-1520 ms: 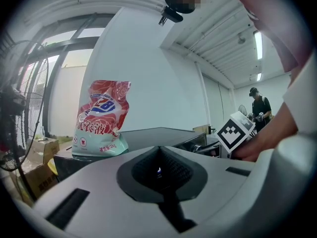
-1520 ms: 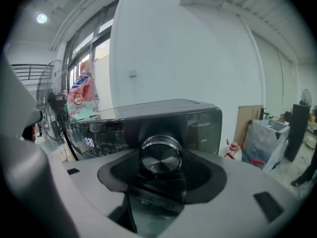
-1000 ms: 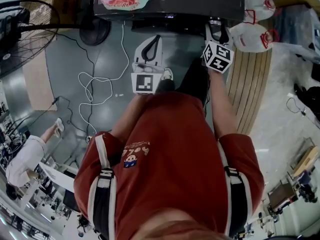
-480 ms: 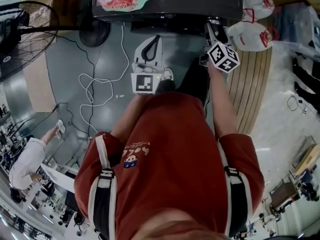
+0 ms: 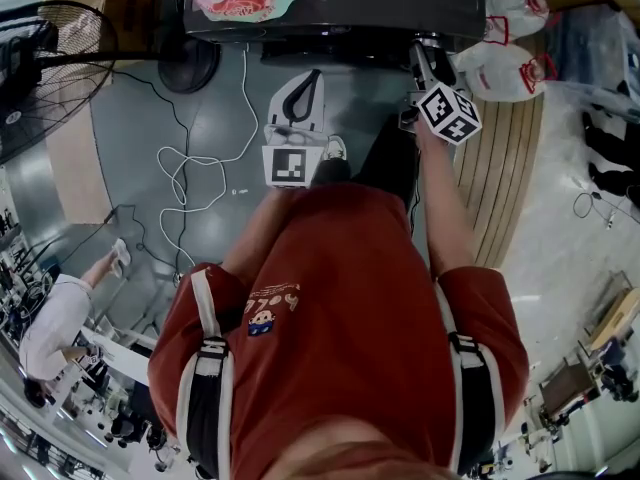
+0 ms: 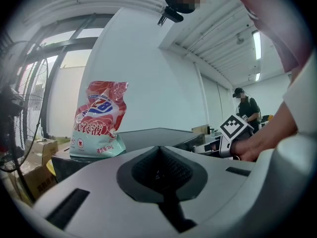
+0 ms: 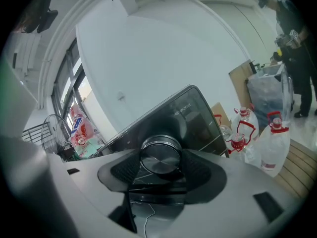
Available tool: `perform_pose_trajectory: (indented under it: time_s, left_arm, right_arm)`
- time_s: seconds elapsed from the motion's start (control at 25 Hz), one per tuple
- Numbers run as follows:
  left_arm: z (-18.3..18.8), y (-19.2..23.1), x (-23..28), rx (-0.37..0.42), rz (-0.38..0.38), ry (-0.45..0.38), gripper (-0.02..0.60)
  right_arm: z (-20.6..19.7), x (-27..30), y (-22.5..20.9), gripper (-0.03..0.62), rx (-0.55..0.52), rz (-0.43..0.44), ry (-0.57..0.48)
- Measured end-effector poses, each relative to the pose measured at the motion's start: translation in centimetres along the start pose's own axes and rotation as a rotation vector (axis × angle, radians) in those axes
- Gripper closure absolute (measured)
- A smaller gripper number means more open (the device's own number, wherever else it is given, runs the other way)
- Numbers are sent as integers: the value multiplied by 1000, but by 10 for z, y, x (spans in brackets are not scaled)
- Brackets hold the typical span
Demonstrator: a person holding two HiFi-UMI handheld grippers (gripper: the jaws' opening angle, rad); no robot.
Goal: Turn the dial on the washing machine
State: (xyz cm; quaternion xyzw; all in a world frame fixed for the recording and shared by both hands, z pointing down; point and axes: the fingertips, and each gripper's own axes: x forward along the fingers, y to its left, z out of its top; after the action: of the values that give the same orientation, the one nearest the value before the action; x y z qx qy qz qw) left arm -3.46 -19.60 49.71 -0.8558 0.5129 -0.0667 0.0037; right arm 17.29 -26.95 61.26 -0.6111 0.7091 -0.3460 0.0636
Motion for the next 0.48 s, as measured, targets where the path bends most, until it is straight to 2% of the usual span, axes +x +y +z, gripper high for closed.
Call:
perform_pose_trajectory:
  time_s: [0.24,0.48]
  left_arm:
    - [0,-1,0,-1,1,-4,572]
    - [-1,-1,-1,-2,1,-1,572]
  right_arm:
    - [-1,0,-1,321,13,6,-3]
    - [0,-1,-2,321,93,33,-17]
